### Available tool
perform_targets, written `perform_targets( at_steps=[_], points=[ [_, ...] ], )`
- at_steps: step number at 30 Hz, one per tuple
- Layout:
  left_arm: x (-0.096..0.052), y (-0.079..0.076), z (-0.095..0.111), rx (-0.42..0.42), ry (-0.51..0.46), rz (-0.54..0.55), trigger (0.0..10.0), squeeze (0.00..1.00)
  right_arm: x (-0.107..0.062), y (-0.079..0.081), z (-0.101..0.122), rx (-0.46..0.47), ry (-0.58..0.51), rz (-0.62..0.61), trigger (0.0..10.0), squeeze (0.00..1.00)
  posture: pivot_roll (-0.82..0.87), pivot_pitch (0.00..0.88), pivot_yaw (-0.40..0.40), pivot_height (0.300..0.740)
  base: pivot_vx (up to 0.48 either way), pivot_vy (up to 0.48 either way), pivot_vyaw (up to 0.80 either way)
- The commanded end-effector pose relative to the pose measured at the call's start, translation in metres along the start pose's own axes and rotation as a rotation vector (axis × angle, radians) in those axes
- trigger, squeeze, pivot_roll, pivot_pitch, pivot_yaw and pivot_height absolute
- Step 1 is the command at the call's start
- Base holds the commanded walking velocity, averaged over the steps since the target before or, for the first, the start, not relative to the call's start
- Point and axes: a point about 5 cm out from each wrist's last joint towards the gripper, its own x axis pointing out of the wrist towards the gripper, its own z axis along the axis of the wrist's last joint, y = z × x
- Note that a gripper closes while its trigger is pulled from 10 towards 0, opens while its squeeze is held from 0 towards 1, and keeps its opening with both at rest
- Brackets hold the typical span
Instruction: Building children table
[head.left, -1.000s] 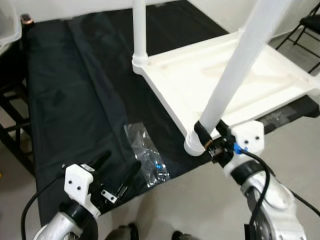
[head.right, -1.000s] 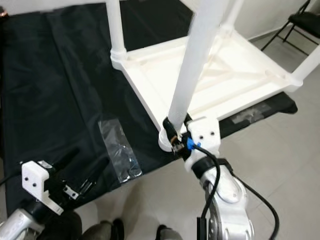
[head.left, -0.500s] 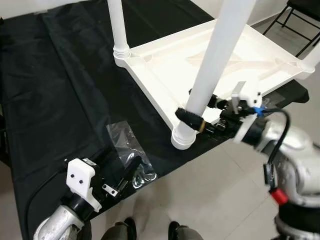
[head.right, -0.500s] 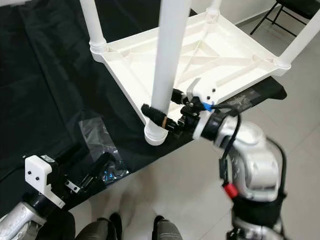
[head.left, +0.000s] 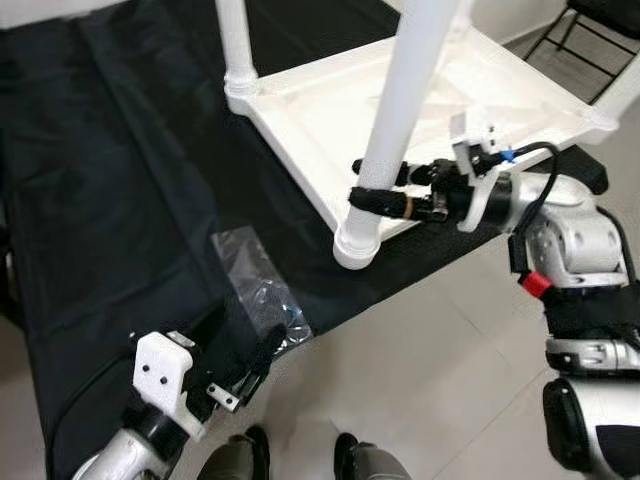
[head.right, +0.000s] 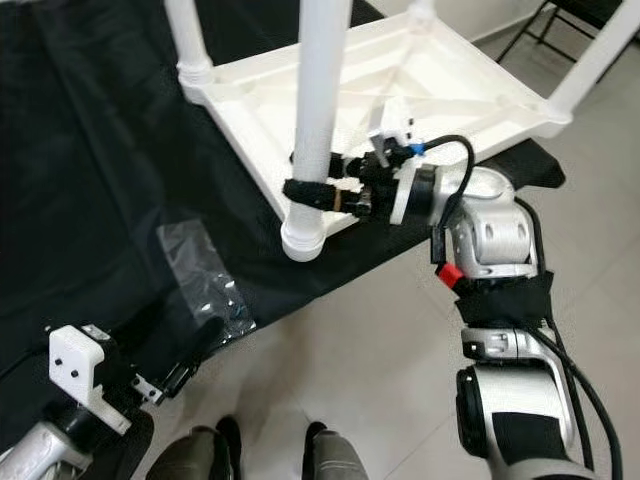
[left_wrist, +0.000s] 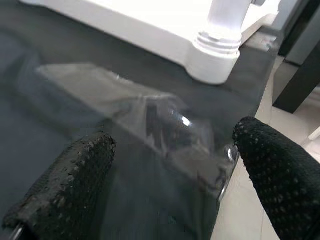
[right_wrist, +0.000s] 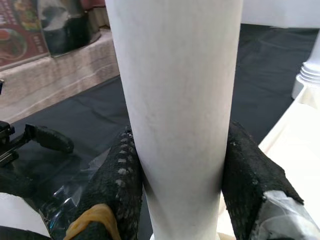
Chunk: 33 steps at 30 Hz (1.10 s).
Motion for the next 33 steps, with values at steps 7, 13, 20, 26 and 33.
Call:
perform_targets(
  at_steps=[7,13,20,26,33],
  points=[
    [-0.001,-0.003,0.001,0.002,0.009,-0.008,10.0,0.0,-0.006,0.007,-0.015,0.052,0.003,0.018,0.0,0.0,0.08,0.322,-0.091,0.74,0.0,0.0,0.0],
    [0.001,0.0,0.0,-0.008,0.005,-0.007,10.0,0.0,-0.019,0.103,-0.12,0.309,0.453,-1.093,0.0,0.0,0.05,0.325,-0.08,0.74,0.0,0.0,0.0],
    [0.006,0.005,-0.006,-0.012,0.008,-0.035,10.0,0.0,-0.006,0.102,-0.114,0.259,0.397,-1.034,0.0,0.0,0.02,0.27,-0.062,0.74,0.0,0.0,0.0],
    [0.01,0.007,-0.007,0.0,0.005,-0.033,10.0,0.0,0.018,0.105,-0.099,0.182,0.343,-0.956,10.0,1.0,0.03,0.273,-0.067,0.74,0.0,0.0,0.0],
    [0.01,0.005,-0.005,-0.002,-0.001,-0.025,10.0,0.0,0.031,0.071,-0.053,0.158,0.009,-0.671,10.0,1.0,0.04,0.283,-0.069,0.74,0.0,0.0,0.0]
  ],
)
